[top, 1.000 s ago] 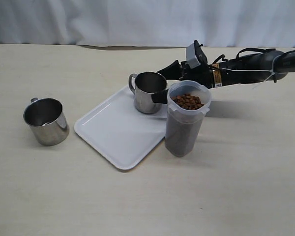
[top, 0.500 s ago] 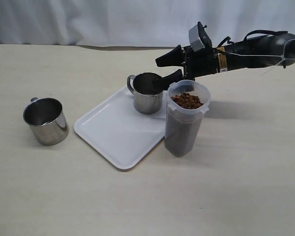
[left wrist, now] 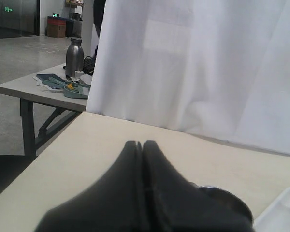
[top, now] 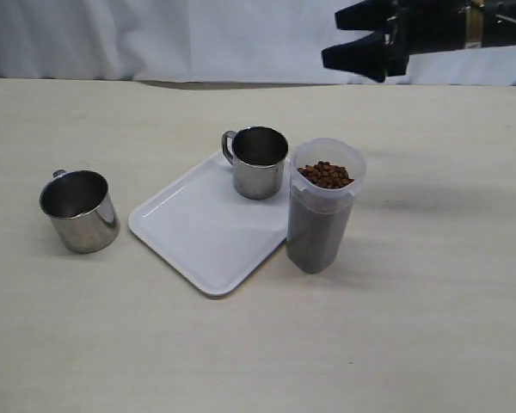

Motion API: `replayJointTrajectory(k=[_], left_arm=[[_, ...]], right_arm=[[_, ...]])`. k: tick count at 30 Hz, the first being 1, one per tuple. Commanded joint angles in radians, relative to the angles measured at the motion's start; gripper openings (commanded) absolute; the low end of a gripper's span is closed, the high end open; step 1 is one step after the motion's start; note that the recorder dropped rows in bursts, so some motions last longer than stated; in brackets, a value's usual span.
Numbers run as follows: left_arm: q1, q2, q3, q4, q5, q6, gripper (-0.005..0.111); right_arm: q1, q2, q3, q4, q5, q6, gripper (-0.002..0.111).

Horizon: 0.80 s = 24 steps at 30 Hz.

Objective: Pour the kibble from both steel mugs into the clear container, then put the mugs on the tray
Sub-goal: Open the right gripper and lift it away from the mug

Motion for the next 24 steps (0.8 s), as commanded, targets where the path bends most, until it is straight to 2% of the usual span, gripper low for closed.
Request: replayJointTrajectory(k=[1,3,5,12,20,23,24], left_arm=[[0.003,-0.002,0.002,0.001,-0.002,-0.003,0.0],[0.003,-0.002,0.002,0.001,-0.002,-0.003,0.0],[0.003,-0.002,0.002,0.001,-0.002,-0.003,0.0],[0.003,-0.002,0.002,0.001,-0.002,-0.003,0.0],[0.003,-0.002,0.002,0.001,-0.002,-0.003,0.0],[0.003,-0.002,0.002,0.001,-0.002,-0.003,0.0],[0.003,-0.002,0.002,0.001,-0.002,-0.003,0.0]], right_arm=[[-0.081,-0.057,0.001,0.002,0.001,0.116,0.037],[-0.117,-0.073,0.001,0.002,0.001,0.175,0.017],[-0.153,-0.09,0.001,0.002,0.001,0.248,0.005],[-0.23,-0.16,0.053,0.002,0.001,0.54,0.005],[-0.241,-0.306,0.245,0.002,0.001,0.531,0.005],[-0.241,-0.395,0.37,0.002,0.002,0.529,0.005],[-0.238,-0.434,0.429,0.015,0.06,0.523,0.005]])
